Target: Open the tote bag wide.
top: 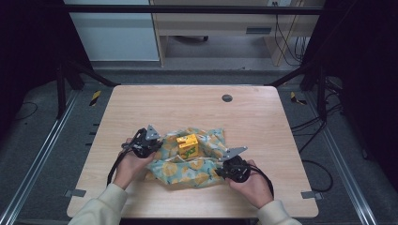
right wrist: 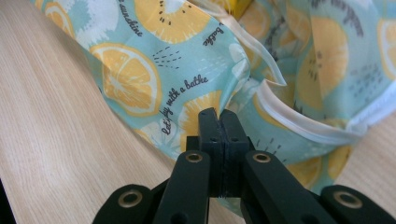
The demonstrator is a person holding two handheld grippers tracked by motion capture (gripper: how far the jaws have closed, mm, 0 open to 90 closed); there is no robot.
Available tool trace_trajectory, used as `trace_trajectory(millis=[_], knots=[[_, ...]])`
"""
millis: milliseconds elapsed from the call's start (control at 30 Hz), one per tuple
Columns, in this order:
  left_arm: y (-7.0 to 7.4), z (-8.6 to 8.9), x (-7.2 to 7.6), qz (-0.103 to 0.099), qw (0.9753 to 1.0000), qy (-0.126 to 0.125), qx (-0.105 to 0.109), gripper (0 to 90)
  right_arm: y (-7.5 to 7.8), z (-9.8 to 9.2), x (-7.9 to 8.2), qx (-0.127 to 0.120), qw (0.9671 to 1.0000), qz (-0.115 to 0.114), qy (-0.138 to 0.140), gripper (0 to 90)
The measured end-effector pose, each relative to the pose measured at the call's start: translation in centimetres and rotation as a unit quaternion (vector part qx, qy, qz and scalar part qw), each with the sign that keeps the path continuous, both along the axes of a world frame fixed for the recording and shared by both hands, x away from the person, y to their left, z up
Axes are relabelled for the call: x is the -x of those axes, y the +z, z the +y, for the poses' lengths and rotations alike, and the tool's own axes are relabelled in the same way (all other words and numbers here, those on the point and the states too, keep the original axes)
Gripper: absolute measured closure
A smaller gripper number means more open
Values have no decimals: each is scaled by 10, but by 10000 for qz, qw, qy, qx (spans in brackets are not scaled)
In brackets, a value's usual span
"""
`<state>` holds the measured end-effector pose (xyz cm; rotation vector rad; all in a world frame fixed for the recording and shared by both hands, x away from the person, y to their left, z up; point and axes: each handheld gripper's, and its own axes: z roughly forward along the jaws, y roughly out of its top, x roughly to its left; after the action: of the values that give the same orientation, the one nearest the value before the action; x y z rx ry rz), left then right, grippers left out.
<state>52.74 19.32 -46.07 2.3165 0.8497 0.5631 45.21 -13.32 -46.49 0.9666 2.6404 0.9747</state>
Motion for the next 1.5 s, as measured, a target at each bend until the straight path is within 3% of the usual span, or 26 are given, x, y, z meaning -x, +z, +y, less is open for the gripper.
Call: trace_trajectory(millis=[333,600,867,1100,1500], knots=[[-8,-3,1,-65,9997,11,-248,896,-12,-6,1,-84,9997,221,-112,900],[-19,-1,3,-14,9998,-15,-182,896,-17,-9,3,-71,9995,262,-132,900],[-17,2,3,-112,9996,-10,-262,898,-17,-11,5,-62,9993,330,-156,900],[-19,3,1,-48,9994,77,-327,899,-18,-11,7,-32,9995,302,-39,900],[-20,6,-1,-17,9990,150,-415,898,-19,-13,10,-25,9992,390,-70,900]])
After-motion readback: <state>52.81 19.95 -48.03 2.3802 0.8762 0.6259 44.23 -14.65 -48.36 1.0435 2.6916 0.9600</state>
